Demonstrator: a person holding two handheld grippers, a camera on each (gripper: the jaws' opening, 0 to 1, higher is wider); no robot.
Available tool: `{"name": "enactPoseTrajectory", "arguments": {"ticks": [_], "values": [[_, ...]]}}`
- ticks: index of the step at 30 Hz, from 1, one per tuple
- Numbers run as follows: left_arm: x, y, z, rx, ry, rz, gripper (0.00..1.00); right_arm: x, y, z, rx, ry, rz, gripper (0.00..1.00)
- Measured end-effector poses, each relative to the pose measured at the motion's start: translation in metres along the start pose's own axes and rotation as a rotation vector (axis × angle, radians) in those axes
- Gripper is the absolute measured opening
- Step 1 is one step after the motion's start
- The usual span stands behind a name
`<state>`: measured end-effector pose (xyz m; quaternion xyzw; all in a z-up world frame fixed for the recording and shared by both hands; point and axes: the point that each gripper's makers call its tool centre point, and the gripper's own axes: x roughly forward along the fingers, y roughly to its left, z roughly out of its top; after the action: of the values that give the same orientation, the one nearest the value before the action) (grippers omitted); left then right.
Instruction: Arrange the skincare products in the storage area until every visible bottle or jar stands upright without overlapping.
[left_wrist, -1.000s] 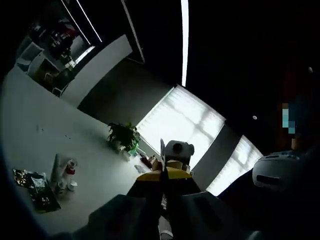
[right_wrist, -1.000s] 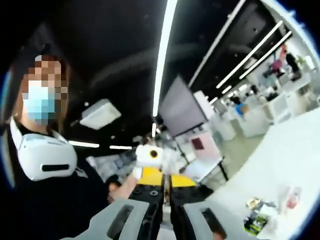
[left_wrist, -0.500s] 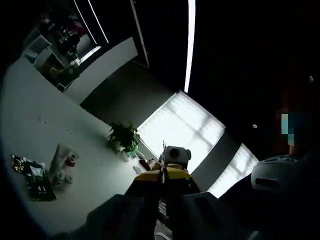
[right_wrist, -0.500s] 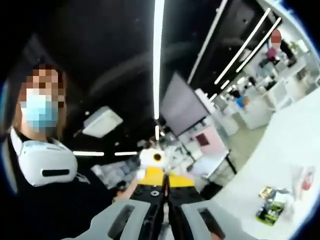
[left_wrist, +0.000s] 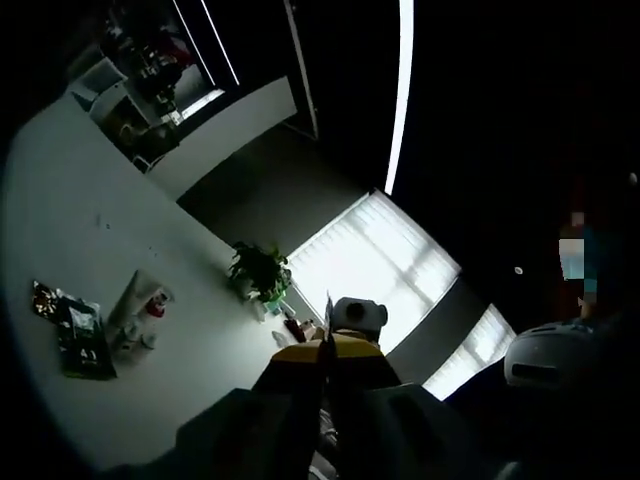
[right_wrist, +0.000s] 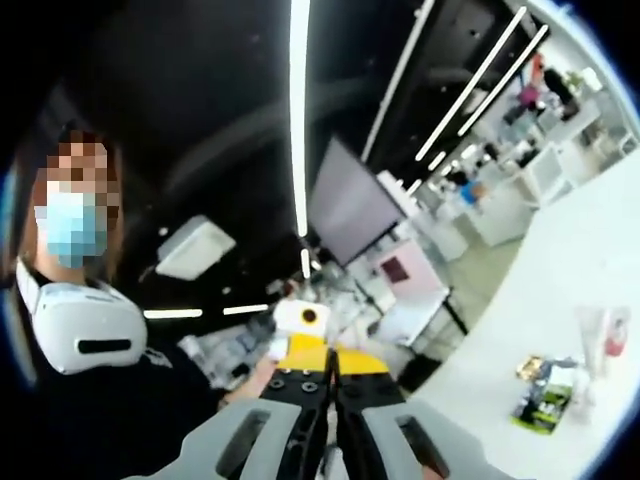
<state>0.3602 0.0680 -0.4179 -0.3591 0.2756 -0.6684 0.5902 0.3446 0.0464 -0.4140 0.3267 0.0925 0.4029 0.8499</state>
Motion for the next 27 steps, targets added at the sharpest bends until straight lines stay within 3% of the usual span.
{"name": "enactPoseTrajectory", "arguments": {"ticks": [10, 14, 17, 20, 27], "values": [[-0.010, 0.020, -0.005, -0.099, -0.002, 0.001, 0.00, 0.007, -0.013, -0.015, 0.028, -0.008, -0.030, 0.04], [-0.015, 0.031, -0.008, -0.124, 0.010, 0.004, 0.00, 0.006, -0.020, -0.020, -0.008, 0.000, -0.056, 0.23], [-0.018, 0.037, -0.009, -0.139, 0.010, 0.016, 0.00, 0.004, -0.022, -0.022, -0.057, 0.012, -0.069, 0.33], [-0.020, 0.045, -0.007, -0.144, 0.011, 0.026, 0.00, 0.005, -0.026, -0.025, -0.139, 0.049, -0.091, 0.47], [-0.023, 0.064, -0.002, -0.159, 0.010, 0.052, 0.00, 0.005, -0.041, -0.036, -0.200, 0.108, -0.141, 0.67]]}}
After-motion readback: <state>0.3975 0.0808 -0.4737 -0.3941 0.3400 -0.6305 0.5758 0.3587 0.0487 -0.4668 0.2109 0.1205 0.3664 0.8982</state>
